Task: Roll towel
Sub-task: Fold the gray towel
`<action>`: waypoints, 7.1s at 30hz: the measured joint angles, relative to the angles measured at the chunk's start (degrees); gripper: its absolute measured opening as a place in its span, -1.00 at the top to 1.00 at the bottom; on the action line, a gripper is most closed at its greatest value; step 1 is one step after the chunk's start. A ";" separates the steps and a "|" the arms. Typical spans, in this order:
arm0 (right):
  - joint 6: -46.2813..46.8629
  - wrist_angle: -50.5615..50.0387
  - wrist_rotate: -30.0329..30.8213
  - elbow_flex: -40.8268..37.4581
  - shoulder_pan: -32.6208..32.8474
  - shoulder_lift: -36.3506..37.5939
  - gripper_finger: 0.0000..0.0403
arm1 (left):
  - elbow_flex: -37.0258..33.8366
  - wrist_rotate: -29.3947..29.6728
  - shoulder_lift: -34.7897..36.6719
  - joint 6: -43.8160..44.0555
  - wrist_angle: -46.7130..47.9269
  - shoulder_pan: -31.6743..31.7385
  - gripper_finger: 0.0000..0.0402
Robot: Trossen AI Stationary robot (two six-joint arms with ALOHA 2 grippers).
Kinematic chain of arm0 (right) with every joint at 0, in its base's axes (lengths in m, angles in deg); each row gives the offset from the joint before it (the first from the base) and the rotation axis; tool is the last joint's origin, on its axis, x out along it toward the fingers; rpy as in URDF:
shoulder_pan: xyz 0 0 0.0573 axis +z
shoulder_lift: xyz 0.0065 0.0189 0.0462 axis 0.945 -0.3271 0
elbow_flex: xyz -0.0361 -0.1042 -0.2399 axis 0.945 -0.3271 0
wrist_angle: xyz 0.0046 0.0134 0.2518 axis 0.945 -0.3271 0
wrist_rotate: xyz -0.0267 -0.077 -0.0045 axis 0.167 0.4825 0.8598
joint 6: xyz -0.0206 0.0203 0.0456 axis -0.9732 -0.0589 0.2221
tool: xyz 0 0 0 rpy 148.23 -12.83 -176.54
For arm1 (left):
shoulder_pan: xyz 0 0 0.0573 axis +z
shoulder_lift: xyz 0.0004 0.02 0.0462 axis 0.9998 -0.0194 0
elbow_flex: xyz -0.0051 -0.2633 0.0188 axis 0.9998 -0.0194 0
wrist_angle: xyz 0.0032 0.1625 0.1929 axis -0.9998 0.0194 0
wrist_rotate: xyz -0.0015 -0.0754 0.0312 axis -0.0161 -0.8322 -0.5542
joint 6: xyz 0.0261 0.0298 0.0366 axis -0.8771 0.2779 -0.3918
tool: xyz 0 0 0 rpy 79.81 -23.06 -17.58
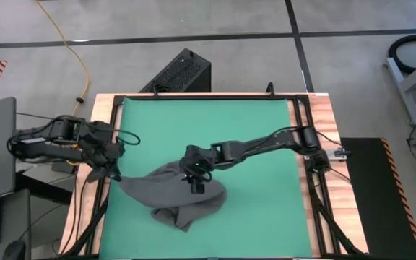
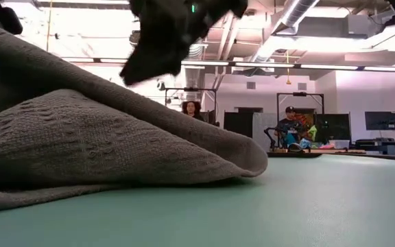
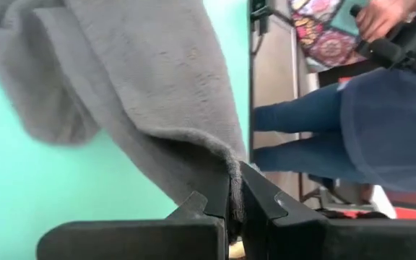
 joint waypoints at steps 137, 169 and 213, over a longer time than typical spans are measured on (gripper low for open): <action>-21.22 -13.11 32.67 14.69 -7.00 2.72 0.96 | 47.21 56.44 -32.27 -22.78 17.50 -18.18 1.00; -14.49 -28.05 73.21 14.71 7.92 17.31 0.96 | 47.04 77.12 -32.18 -61.09 6.43 -7.25 1.00; 27.13 -28.59 29.80 14.43 18.81 -4.26 0.00 | 14.29 51.86 -23.26 -15.72 14.96 -15.92 1.00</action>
